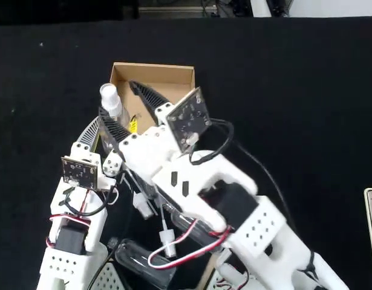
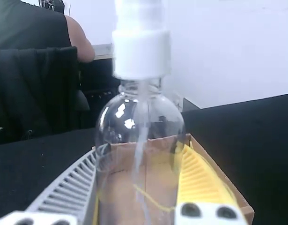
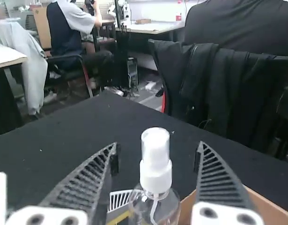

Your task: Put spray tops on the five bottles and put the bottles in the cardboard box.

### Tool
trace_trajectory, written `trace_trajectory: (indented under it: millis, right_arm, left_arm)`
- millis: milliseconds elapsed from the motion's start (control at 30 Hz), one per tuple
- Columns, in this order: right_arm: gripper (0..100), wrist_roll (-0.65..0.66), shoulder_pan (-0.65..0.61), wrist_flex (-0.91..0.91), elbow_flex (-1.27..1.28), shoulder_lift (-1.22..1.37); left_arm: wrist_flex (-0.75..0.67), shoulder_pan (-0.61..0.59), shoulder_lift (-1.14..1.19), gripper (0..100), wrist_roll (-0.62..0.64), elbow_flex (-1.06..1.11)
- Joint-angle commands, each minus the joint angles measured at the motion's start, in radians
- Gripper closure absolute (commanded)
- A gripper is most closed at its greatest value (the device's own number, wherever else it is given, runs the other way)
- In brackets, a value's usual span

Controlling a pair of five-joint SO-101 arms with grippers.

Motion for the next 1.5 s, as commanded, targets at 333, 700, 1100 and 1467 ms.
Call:
trace_trajectory:
  millis: [333,700,1100,1467]
  right_arm:
    - [82.6,-0.048,0.554,0.365,-0.162,0.101]
    - [80.0,-0.098,0.580,0.063,-0.013,0.553]
    - [79.9,-0.097,0.572,-0.064,-0.105,0.897]
    - [98.8,0.160,0.632,-0.044,-0.159,0.964]
  left_arm:
    - [-0.025,0.008,-0.017,96,0.009,0.019]
    - [-0.020,0.007,-0.017,96,0.009,0.019]
    - [-0.020,0.008,-0.017,96,0.009,0.019]
    - [-0.020,0.008,-0.017,96,0.009,0.019]
